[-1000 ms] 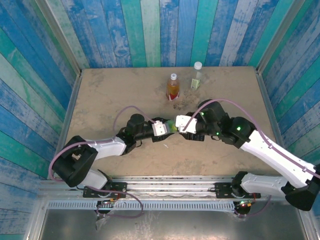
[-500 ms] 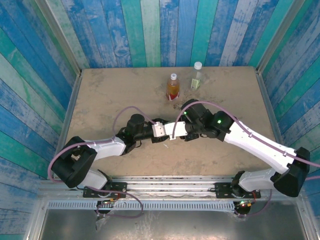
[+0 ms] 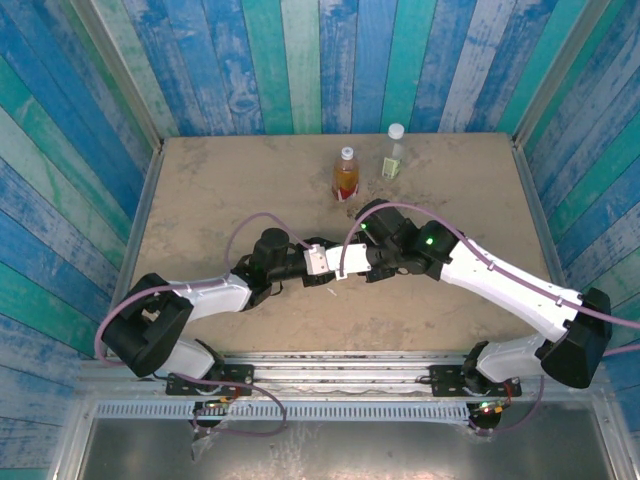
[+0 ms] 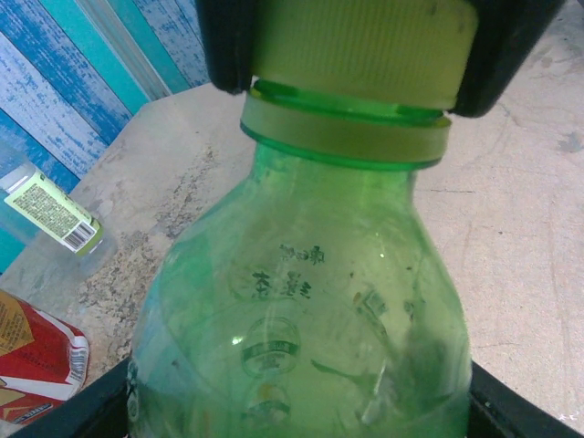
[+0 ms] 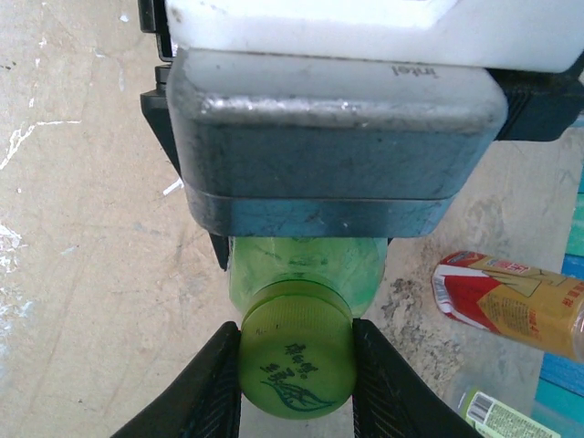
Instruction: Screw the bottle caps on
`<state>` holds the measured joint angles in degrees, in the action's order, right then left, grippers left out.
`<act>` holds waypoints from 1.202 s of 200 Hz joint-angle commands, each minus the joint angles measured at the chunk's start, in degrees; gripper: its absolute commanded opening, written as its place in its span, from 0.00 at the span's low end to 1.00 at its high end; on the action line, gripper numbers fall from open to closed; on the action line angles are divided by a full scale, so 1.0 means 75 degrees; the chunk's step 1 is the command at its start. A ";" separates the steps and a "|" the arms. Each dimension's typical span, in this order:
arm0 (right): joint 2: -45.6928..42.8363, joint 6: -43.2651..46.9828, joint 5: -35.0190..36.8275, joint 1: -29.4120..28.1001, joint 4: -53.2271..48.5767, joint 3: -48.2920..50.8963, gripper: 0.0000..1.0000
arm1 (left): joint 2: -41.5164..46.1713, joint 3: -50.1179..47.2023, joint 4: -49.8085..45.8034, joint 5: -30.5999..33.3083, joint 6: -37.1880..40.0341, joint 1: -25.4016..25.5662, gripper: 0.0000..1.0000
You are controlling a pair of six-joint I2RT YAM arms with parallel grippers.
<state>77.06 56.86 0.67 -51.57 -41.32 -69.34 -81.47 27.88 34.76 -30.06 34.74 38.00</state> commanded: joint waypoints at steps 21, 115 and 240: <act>-0.0091 -0.2340 -0.0074 0.0050 0.0493 0.0001 0.08 | 0.0284 -0.0094 0.0521 0.0321 -0.0234 0.0025 0.62; -0.0603 -0.9876 0.0234 0.0103 0.1290 0.0591 0.16 | 0.0047 -0.0153 0.1108 0.0373 -0.0529 0.0030 0.62; -0.3145 -0.1809 -0.5600 0.1874 0.2164 0.2032 0.60 | 0.0173 0.0174 0.1311 -0.3719 -0.2250 -0.0262 0.62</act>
<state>54.19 35.86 -27.77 -40.56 -30.15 -56.69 -81.47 27.40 41.63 -48.10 22.55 36.14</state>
